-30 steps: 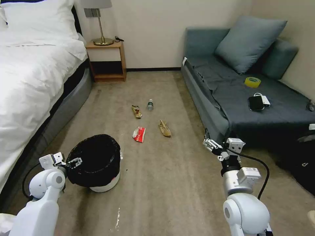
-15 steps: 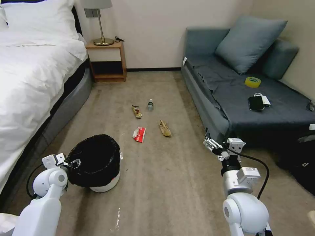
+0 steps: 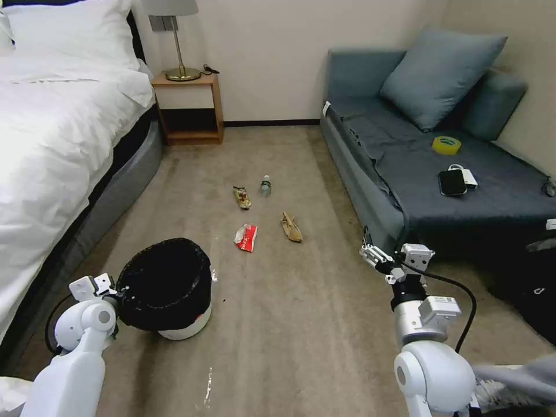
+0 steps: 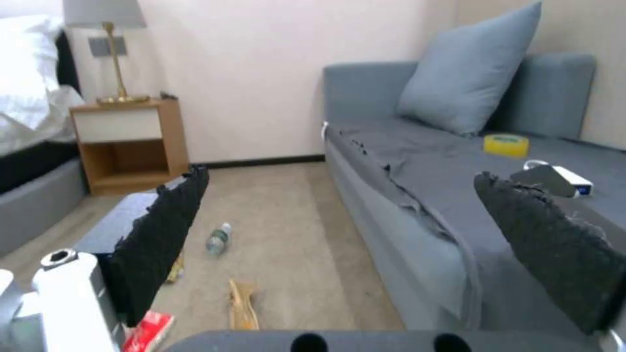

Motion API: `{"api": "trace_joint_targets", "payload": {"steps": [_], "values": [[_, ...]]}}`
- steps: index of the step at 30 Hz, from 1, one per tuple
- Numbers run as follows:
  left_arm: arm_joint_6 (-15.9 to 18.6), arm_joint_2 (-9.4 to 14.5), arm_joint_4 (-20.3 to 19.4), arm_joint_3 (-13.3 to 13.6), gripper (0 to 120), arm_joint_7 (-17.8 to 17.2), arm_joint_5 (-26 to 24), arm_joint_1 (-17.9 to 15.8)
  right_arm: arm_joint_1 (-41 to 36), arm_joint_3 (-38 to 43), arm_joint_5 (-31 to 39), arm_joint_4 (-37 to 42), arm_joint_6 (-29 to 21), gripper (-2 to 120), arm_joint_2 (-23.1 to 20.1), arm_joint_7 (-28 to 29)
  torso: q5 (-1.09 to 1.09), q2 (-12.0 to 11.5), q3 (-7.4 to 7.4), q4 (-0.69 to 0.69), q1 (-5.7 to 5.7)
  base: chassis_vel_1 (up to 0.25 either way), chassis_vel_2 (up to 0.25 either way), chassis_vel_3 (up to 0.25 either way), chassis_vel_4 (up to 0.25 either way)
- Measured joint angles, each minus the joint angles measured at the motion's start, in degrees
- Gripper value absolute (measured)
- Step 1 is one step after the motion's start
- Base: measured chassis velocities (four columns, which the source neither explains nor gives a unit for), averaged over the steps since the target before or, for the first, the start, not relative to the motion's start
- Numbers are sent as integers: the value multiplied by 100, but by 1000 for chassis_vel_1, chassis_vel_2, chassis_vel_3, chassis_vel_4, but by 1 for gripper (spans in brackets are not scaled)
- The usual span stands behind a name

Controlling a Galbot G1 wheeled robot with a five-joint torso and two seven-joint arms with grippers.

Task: Pick up the trash bin, then pick up the garbage on the floor and place it into the trash bin.

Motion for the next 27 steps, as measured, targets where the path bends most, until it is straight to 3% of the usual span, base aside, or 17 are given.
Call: {"api": "trace_joint_targets", "payload": {"steps": [4,14,18,27], "values": [[33,-49,-251,-110,3,-31,4,68,29,37,169,-57,313,100,-31,-99,-2,0,1,1,0,0,0,0,0],[28,-160,-1420,-378,3,-49,235,416,36,31,514,-52,631,100,-84,-120,5,0,0,0,0,0,0,0,0],[25,-287,-1830,-490,3,77,864,651,31,41,709,-47,728,100,-136,-198,5,0,0,1,0,0,0,0,0],[20,-541,-2227,-576,3,376,1794,914,12,55,755,-159,951,100,-171,-397,5,0,0,1,0,0,0,0,0]]}}
